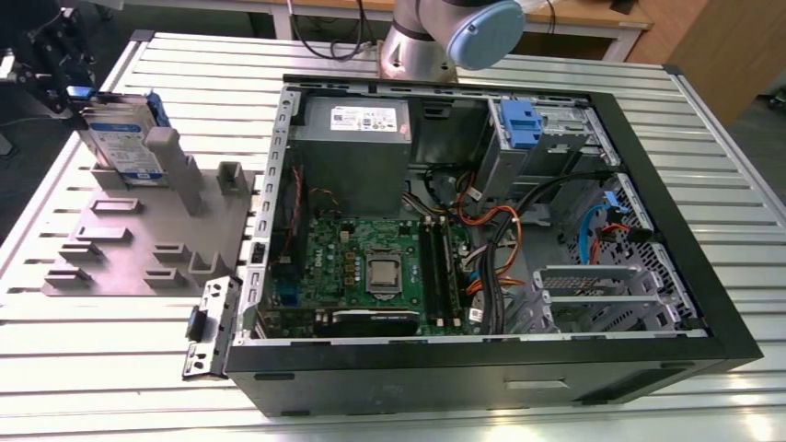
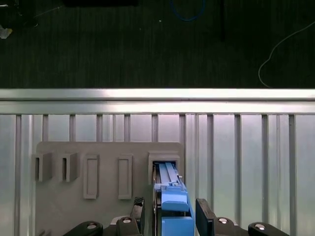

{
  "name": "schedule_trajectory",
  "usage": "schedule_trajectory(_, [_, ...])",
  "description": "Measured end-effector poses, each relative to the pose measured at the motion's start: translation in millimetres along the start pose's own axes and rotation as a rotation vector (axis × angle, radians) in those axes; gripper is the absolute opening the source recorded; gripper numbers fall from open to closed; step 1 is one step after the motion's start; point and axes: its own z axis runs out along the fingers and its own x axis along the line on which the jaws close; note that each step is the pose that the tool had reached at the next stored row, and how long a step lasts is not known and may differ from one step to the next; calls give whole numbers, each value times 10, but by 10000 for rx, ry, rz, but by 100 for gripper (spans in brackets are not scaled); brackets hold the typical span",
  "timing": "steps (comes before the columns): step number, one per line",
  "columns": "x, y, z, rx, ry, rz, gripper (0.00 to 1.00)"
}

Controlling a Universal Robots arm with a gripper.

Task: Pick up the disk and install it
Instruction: 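Pick up the disk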

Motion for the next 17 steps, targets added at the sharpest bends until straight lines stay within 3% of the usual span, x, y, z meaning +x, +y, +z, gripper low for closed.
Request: schedule_trajectory(17, [9,0,25,7,1,0,52])
